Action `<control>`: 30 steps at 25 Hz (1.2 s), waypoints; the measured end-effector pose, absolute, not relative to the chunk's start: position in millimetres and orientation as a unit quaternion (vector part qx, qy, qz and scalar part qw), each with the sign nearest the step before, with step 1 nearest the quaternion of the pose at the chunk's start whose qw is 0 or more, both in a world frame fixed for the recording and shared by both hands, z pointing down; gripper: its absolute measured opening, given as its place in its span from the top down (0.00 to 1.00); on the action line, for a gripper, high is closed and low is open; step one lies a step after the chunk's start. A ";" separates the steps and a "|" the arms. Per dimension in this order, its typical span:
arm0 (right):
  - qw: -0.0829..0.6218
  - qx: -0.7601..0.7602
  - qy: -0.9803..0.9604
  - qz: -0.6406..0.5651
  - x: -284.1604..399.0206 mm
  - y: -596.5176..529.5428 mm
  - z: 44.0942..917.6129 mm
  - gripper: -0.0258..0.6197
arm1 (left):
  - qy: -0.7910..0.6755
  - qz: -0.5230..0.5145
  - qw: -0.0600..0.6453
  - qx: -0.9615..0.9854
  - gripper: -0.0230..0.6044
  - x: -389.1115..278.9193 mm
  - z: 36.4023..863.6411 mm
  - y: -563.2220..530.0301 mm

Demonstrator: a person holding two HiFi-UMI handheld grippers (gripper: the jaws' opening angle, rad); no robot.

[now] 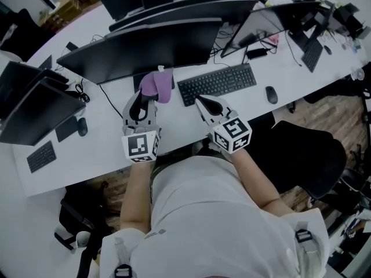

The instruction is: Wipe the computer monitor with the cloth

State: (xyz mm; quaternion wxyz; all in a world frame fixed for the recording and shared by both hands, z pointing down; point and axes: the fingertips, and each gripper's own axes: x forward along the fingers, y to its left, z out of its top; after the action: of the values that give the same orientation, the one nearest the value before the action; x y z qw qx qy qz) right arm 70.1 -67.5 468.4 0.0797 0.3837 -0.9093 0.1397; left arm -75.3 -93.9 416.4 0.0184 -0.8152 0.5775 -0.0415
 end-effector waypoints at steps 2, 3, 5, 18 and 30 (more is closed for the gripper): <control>0.078 0.377 -0.913 0.134 65.4 -67.0 463.8 0.95 | 0.567 -0.047 0.021 -0.822 0.84 -74.0 420.4 -88.4; 0.079 0.374 -0.915 0.131 63.2 -66.7 462.0 0.95 | 0.562 -0.052 0.025 -0.825 0.84 -73.3 422.0 -85.9; 0.081 0.370 -0.917 0.126 59.1 -65.8 460.0 0.95 | 0.552 -0.063 0.030 -0.831 0.84 -71.9 425.0 -81.4; 0.095 0.367 -0.920 0.100 27.2 -60.2 453.0 0.95 | 0.501 -0.119 0.010 -0.857 0.84 -83.1 450.9 -62.9; 0.117 0.372 -0.916 0.092 1.2 -54.7 457.9 0.95 | 0.464 -0.133 -0.003 -0.876 0.84 -104.6 462.2 -62.1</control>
State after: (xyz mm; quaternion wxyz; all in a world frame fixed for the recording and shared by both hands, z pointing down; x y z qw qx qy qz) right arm 1.2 -54.7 457.9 0.1174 0.3718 -0.9162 0.0925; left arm -104.6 -62.1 462.2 -0.0032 -0.8759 0.4639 -0.1325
